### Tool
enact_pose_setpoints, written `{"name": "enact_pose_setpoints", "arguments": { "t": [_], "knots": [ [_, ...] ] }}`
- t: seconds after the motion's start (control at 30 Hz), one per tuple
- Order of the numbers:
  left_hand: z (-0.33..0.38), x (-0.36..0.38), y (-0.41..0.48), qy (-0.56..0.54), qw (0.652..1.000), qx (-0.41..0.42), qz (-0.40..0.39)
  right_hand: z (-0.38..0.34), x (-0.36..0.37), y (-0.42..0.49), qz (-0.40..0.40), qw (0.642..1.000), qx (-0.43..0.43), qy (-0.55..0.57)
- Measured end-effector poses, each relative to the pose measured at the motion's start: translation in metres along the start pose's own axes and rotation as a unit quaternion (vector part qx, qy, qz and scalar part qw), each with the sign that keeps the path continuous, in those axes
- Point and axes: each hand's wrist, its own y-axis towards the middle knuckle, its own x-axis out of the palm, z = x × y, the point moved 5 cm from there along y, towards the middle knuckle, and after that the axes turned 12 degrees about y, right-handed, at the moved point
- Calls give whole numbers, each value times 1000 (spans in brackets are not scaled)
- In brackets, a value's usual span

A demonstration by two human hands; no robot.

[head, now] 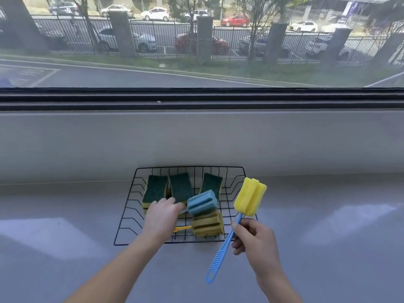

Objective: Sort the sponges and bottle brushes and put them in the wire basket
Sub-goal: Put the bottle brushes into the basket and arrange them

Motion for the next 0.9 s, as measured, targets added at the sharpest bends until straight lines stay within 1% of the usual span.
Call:
{"name": "enact_pose_setpoints", "arguments": {
  "t": [0.13,0.2,0.27,0.3,0.33,0.37,0.4,0.47,0.53,0.63,0.7,0.73,0.8,0.9],
  "knots": [
    [-9,-5,-9,-56,997,-43,12,4,9,1,28,998,6,53],
    [-14,-15,-20,-131,988,-75,26,8,19,1,44,995,20,90],
    [-19,-26,-34,-251,962,-105,40,13,32,0,60,991,35,117],
    [-19,-31,-41,-309,945,-102,41,16,40,-1,69,988,42,128],
    [-18,-36,-46,-349,932,-84,41,18,48,-1,77,986,48,142],
    [-15,-41,-51,-367,928,-54,40,20,57,-1,84,982,55,158],
    [-12,-45,-55,-363,931,-21,35,22,66,-1,91,978,64,177],
    [-8,-48,-60,-302,953,27,29,25,82,-2,102,968,82,212],
    [-11,-49,-63,-242,969,37,46,27,96,-5,94,964,96,231],
    [-23,-43,-62,-209,976,18,65,28,104,-12,36,975,113,188],
    [-37,-33,-61,-239,970,-6,48,30,93,-16,13,988,104,115],
    [-45,-28,-61,-258,965,-22,36,30,84,-16,19,994,87,65],
    [-57,-17,-62,-270,961,-52,16,30,60,-16,57,997,47,-30],
    [-62,-4,-60,-225,971,-78,-7,25,34,-12,99,991,20,-85]
  ]
}}
